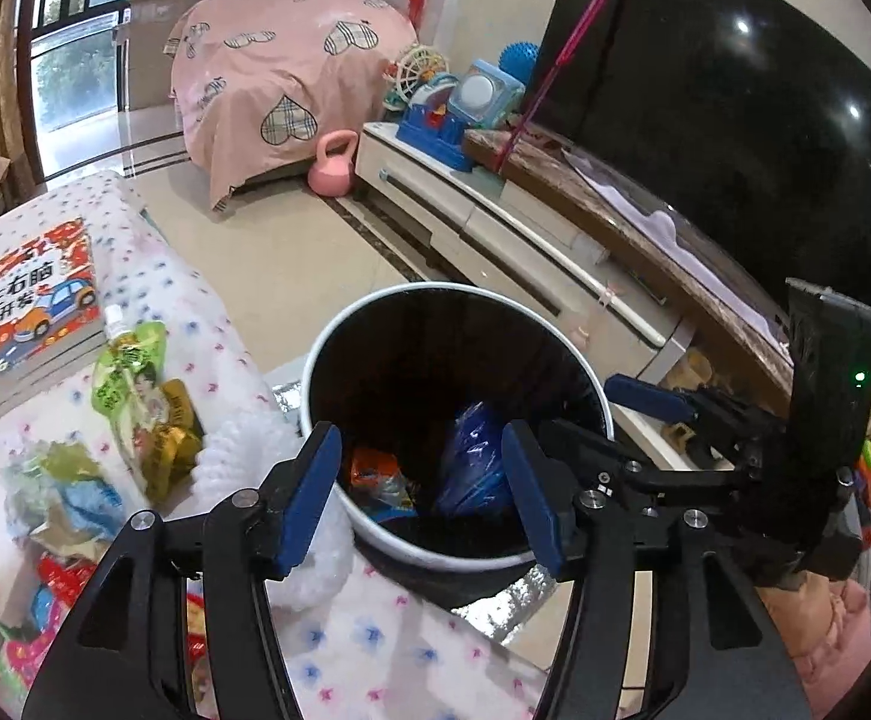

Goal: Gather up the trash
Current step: 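Carry both wrappers over the trash bin and open both tools, then grasp the white foam net with the right tool while the left tool grasps the red bag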

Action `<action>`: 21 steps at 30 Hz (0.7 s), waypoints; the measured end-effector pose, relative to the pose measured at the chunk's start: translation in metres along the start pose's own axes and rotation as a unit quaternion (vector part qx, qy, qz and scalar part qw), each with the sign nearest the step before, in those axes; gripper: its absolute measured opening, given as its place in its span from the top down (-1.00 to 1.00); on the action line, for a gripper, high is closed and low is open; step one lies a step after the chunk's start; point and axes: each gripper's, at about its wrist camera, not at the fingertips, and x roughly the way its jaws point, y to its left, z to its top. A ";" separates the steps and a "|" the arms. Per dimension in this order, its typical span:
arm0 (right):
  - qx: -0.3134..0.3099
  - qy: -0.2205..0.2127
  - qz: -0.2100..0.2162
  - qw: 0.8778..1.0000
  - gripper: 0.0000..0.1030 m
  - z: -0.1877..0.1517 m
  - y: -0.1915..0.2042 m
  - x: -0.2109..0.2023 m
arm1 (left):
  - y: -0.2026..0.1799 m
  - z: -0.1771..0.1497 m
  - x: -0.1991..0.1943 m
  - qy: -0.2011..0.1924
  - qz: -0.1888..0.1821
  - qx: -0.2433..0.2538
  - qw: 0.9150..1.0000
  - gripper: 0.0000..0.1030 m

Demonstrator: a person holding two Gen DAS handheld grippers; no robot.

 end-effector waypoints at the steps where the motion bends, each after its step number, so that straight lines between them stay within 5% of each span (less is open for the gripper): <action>1: 0.002 -0.002 0.000 1.000 -0.45 -0.001 -0.001 -0.001 | 0.001 -0.001 -0.004 -0.003 0.001 -0.001 1.000 -0.10; 14: 0.062 -0.051 0.042 0.996 -0.86 -0.032 0.024 -0.038 | 0.031 -0.055 -0.066 -0.031 0.013 -0.030 0.999 -0.22; 21: 0.086 -0.057 0.060 0.993 -0.90 -0.058 0.053 -0.048 | 0.061 -0.088 -0.088 -0.030 0.028 -0.063 0.997 -0.22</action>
